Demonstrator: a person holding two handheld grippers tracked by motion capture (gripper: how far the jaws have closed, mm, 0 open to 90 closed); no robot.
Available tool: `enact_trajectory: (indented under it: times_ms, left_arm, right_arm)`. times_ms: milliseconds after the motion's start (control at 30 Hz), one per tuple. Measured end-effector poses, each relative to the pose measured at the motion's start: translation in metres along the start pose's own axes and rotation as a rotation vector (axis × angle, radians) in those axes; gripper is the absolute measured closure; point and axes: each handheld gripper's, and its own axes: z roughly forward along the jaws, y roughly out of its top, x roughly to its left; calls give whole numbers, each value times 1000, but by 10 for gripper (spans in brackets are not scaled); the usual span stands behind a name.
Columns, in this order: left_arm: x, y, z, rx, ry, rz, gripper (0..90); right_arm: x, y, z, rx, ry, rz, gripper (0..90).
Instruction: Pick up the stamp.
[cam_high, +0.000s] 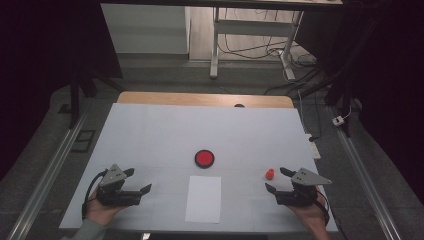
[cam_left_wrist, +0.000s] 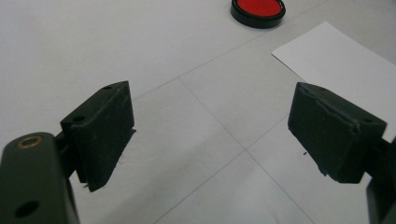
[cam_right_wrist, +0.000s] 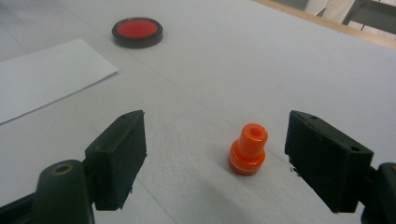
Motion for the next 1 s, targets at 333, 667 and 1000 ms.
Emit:
enact_trajectory:
  times_ms: [333,667,1000]
  left_arm:
    - [2,-1,0,9,-4,-1,153]
    - [2,-2,1,3,6,-5,167]
    - [5,-4,-2,8,11,-18,169]
  right_arm:
    - [-1,-1,0,18,-8,17,222]
    - [-2,0,0,30,-12,33,241]
    - [-2,16,-2,33,-6,42,274]
